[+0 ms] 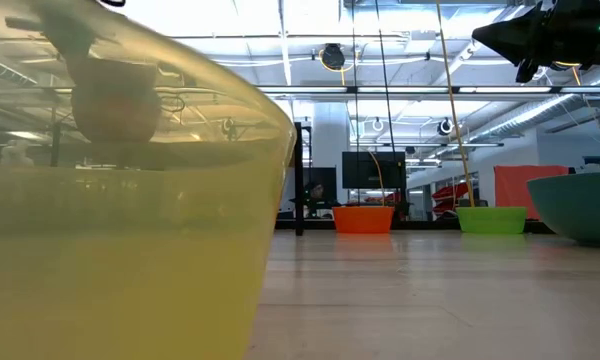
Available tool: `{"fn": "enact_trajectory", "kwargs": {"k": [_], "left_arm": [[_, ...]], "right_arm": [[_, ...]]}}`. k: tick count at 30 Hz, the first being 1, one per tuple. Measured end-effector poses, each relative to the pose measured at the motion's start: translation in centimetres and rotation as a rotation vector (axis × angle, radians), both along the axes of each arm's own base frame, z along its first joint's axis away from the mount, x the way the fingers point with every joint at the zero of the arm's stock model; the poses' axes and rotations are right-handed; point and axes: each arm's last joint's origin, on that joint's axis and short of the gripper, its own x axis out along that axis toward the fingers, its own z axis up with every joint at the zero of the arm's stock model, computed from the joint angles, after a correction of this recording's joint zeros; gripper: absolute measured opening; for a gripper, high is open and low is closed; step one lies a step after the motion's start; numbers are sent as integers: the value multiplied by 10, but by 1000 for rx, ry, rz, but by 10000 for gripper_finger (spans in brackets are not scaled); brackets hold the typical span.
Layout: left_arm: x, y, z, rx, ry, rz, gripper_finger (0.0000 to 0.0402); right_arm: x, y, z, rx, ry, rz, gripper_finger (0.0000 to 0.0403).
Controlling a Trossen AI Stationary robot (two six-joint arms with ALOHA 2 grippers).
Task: Place and stack bowls onto a shelf
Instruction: Stack the pink bowl on top of the blue bowl on the shelf
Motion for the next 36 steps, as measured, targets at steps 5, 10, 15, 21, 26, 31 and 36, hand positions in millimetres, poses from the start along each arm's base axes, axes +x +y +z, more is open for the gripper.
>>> {"fn": "enact_trajectory", "kwargs": {"k": [5, 10, 15, 21, 26, 31, 36], "left_arm": [[1, 11, -15, -24, -20, -14, 5], [0, 18, -29, -55, -24, -27, 5], [-1, 21, -29, -35, -12, -56, 37], [1, 25, -16, 75, -32, -100, 62], [1, 26, -1, 153, -54, -118, 65], [1, 21, 15, 198, -107, -159, 66], [2, 14, 28, 227, -149, -204, 66]], "right_arm": [[-1, -2, 0, 21, -3, -68, 0], [-1, -2, 0, 26, -4, -87, 0], [-1, -2, 0, 26, -4, -87, 0], [-1, -2, 0, 25, -3, -87, 0], [-1, -2, 0, 25, -3, -87, 0], [-1, -2, 0, 25, -3, -87, 0], [-1, -2, 0, 25, -3, -87, 0]]}}
